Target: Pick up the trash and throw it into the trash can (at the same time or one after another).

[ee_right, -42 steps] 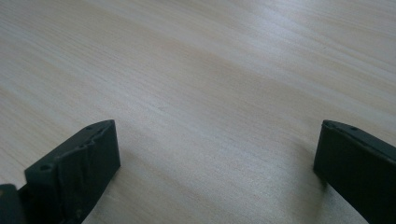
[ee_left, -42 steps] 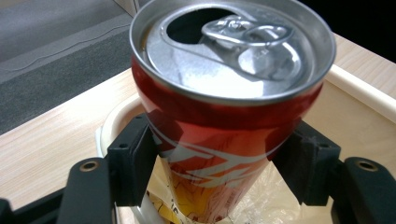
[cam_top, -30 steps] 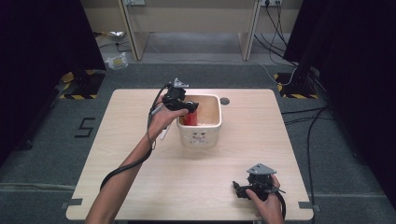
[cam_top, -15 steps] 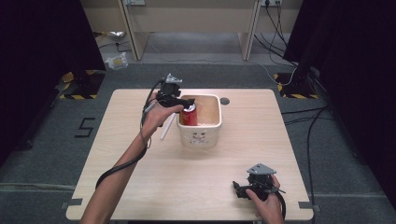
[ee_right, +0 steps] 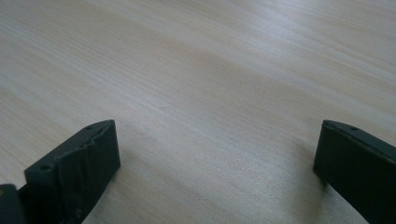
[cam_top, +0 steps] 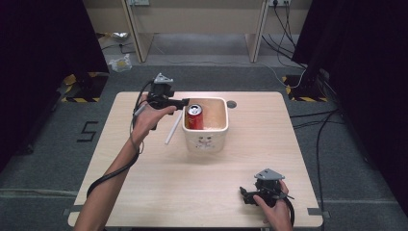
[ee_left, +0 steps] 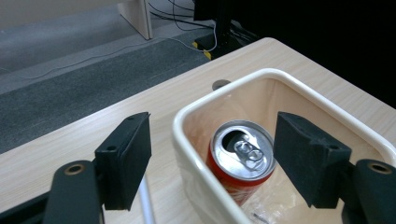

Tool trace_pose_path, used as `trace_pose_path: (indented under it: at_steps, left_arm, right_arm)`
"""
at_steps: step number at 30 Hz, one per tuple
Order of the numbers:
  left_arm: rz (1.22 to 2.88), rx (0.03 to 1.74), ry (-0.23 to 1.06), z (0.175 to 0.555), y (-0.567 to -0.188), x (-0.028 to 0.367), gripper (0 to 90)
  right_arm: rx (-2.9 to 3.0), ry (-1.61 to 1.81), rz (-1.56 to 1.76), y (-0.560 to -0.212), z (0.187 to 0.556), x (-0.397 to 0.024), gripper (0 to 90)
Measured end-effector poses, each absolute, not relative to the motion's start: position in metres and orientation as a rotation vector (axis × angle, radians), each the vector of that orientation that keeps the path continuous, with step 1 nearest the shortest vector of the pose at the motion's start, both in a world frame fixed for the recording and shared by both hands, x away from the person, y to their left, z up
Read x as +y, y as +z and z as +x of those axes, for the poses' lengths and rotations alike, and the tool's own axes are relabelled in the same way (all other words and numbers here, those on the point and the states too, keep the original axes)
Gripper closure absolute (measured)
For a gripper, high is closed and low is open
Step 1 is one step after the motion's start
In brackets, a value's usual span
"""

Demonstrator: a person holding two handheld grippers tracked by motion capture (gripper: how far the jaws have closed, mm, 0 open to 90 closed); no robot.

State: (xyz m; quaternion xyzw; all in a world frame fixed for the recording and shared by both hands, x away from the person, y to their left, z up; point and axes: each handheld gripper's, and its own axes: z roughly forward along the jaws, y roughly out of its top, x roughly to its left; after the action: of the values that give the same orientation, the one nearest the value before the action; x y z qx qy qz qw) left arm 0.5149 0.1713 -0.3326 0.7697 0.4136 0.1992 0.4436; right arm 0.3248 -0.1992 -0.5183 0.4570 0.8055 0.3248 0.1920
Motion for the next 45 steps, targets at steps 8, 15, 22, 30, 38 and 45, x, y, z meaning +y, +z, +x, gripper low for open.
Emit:
trace_pose_path:
  at_steps: [8, 15, 22, 30, 38, 45]
  left_arm:
    - [1.884, 1.063, 0.512, 0.512, -0.335, 0.194, 23.7]
    - [1.872, 1.087, 0.521, 0.512, -0.341, 0.207, 21.5]
    - [1.864, 1.103, 0.522, 0.513, -0.351, 0.215, 21.1]
    - [1.849, 1.126, 0.503, 0.516, -0.368, 0.223, 20.6]
    - [1.841, 1.135, 0.491, 0.516, -0.384, 0.226, 20.2]
    - [1.847, 1.141, 0.483, 0.520, -0.402, 0.223, 20.2]
  right_arm:
    - [2.261, 0.912, 1.286, -0.518, 0.325, -0.199, 0.6]
    - [2.261, 0.912, 1.283, -0.518, 0.325, -0.199, 0.6]
    - [2.261, 0.912, 1.284, -0.518, 0.325, -0.199, 0.5]
    - [2.261, 0.910, 1.282, -0.518, 0.325, -0.199, 0.6]
    - [2.261, 0.910, 1.282, -0.518, 0.325, -0.199, 0.6]
    - [2.261, 0.910, 1.282, -0.518, 0.325, -0.199, 0.6]
